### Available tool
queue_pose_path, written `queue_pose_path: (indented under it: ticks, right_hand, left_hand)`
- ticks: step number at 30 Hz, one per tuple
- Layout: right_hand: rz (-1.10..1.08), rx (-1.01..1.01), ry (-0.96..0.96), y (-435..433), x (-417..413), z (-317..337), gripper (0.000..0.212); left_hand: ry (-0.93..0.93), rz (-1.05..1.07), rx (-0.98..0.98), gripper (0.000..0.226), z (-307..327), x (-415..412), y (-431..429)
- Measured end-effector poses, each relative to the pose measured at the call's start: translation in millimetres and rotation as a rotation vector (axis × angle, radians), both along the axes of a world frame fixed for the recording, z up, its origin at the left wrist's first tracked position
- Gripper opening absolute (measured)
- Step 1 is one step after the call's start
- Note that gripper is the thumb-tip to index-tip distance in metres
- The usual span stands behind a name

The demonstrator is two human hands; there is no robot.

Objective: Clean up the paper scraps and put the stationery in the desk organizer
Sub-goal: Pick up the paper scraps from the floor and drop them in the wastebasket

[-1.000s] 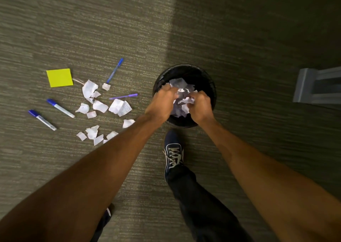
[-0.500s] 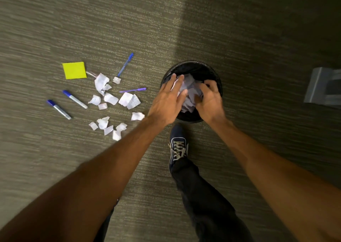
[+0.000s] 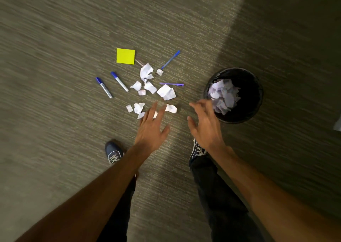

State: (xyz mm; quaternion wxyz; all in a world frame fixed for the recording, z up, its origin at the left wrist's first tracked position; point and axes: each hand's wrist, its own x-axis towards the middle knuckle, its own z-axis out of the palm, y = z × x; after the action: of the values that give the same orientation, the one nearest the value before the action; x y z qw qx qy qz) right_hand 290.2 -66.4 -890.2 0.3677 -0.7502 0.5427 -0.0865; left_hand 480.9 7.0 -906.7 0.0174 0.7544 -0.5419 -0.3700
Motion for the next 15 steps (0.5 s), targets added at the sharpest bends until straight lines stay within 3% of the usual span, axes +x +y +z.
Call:
queue_pose_path:
  ticks: [7,15]
  right_hand:
    - [0.220,0.175,0.232,20,51,-64,0.089]
    - [0.404,0.204,0.518,1,79,-205,0.128]
  left_hand:
    - [-0.044,0.105,0.137,0.099,-53,61,45]
    - [0.043,0.199,0.397,0.147,-184,91,62]
